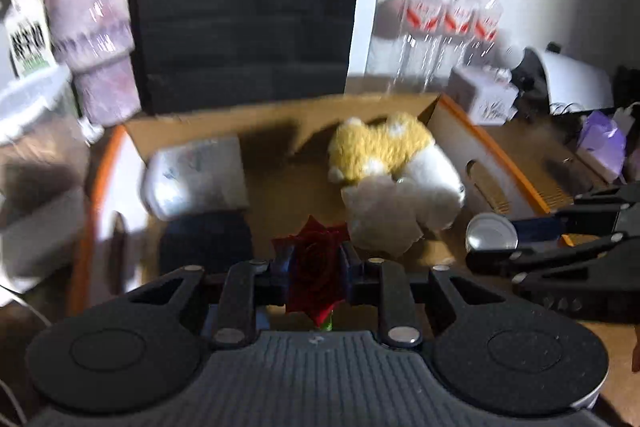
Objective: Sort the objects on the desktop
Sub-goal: 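Carry the rose and lid into the cardboard box and open both tools, then withdraw both tools from the box back over the table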
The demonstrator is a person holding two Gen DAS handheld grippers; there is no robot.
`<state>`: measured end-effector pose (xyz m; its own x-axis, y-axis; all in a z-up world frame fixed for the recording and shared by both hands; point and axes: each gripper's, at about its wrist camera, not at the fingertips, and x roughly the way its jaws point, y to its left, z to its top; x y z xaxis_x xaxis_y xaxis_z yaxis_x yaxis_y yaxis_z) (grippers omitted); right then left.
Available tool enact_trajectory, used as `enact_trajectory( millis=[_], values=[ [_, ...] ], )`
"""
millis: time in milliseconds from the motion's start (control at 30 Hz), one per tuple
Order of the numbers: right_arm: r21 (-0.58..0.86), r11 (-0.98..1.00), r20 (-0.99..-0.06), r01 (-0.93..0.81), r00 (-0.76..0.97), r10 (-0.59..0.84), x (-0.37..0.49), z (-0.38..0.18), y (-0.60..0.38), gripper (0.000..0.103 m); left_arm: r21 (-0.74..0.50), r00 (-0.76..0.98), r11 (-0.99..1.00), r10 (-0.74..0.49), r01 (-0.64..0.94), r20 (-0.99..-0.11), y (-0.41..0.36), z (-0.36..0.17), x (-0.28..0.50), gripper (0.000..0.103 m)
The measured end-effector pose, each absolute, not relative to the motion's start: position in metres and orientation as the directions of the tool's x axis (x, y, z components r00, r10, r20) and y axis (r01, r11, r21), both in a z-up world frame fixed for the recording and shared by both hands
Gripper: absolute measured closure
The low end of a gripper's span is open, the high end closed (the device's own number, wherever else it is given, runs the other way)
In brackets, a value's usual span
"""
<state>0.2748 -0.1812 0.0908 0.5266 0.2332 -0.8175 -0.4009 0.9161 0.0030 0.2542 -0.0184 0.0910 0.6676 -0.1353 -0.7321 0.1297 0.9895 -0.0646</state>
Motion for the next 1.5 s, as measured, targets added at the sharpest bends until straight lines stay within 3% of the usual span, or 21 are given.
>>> enact_trajectory(
  millis=[100,167,200,233,300,367,500,567,667,1100,1267,1500],
  values=[
    [-0.035,0.912,-0.846,-0.408,0.498,0.191,0.283,0.079,-0.173,0.065,-0.062,0.627,0.988,-0.139,0.143,-0.767,-0.03,0.077,0.268,0.079],
    [-0.043,0.91,-0.851,-0.412,0.492,0.182,0.283,0.077,-0.168,0.057,-0.056,0.626,0.988,-0.132,0.141,-0.769,-0.035,0.072,0.272,0.073],
    [-0.04,0.907,-0.85,-0.42,0.491,0.19,0.282,0.076,-0.167,0.048,-0.067,0.628,0.988,-0.142,0.141,-0.765,-0.036,0.072,0.273,0.071],
    [-0.04,0.904,-0.848,-0.425,0.493,0.195,0.282,0.077,-0.166,0.041,-0.087,0.624,0.985,-0.162,0.149,-0.764,-0.036,0.074,0.273,0.065],
    [-0.041,0.904,-0.837,-0.426,0.508,0.202,0.281,0.081,-0.168,0.038,-0.122,0.624,0.978,-0.201,0.168,-0.755,-0.035,0.082,0.271,0.052],
    [-0.032,0.902,-0.822,-0.43,0.525,0.221,0.277,0.089,-0.171,0.038,-0.118,0.653,0.979,-0.199,0.167,-0.731,-0.031,0.095,0.264,0.033],
    [0.003,0.908,-0.77,-0.419,0.578,0.27,0.266,0.116,-0.187,0.032,-0.098,0.714,0.983,-0.179,0.154,-0.677,-0.018,0.129,0.245,0.021],
    [0.04,0.913,-0.74,-0.407,0.602,0.301,0.26,0.13,-0.196,0.029,-0.085,0.739,0.988,-0.15,0.125,-0.657,-0.012,0.144,0.235,0.01],
    [0.119,0.907,-0.703,-0.404,0.61,0.364,0.248,0.142,-0.206,0.025,-0.06,0.758,0.993,-0.117,0.103,-0.641,-0.007,0.155,0.211,0.003],
    [0.085,0.902,-0.589,-0.422,0.709,0.387,0.121,0.106,-0.208,0.021,0.016,0.81,1.0,0.017,-0.01,-0.586,-0.001,0.116,0.075,0.0],
    [0.119,0.891,-0.593,-0.439,0.688,0.418,0.064,0.073,-0.219,0.02,-0.001,0.84,1.0,-0.001,0.001,-0.543,0.0,0.086,0.015,0.0],
    [0.157,0.897,-0.591,-0.413,0.689,0.42,0.012,0.046,-0.23,0.019,-0.039,0.824,0.999,-0.027,0.006,-0.567,-0.002,0.055,-0.029,0.0]
  ],
)
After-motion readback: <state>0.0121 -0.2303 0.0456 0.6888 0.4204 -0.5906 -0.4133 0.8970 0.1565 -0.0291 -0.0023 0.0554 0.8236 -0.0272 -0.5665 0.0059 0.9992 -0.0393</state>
